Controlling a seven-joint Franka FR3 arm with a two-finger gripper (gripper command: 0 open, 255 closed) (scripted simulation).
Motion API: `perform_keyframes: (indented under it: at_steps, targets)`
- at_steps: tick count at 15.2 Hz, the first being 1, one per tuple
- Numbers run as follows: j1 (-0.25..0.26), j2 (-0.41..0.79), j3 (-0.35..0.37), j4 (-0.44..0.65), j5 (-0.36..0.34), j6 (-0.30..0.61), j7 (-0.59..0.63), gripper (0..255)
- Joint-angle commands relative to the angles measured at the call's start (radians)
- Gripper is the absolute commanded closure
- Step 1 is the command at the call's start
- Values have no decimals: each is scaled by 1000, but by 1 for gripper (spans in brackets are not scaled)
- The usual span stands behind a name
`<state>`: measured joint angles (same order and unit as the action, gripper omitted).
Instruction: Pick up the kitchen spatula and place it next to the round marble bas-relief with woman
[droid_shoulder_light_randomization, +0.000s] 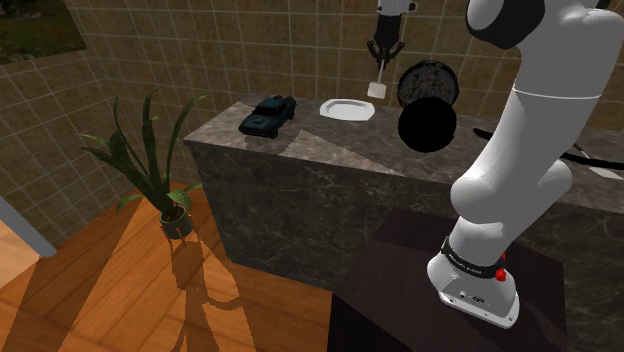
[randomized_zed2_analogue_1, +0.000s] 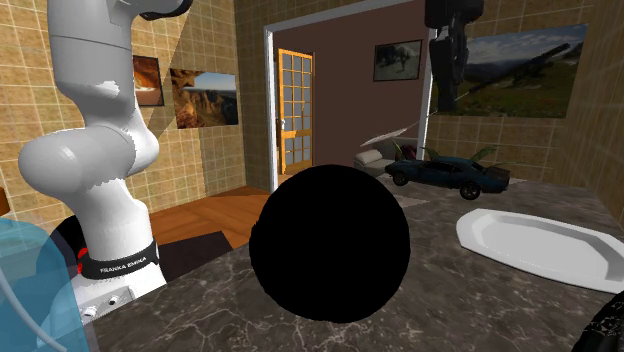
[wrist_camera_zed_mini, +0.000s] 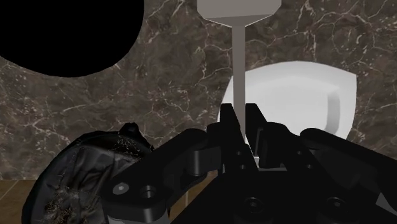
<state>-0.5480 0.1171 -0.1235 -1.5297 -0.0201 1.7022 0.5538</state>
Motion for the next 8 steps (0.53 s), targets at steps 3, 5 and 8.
perform_keyframes:
  at_steps: [3,5,8]
  targets:
    - [1,-4,1,-59,-1,56,3,255]
    - [1,-7,1,-89,-1,83,4,255]
    - [2,-9,1,-132,-2,124,5,255]
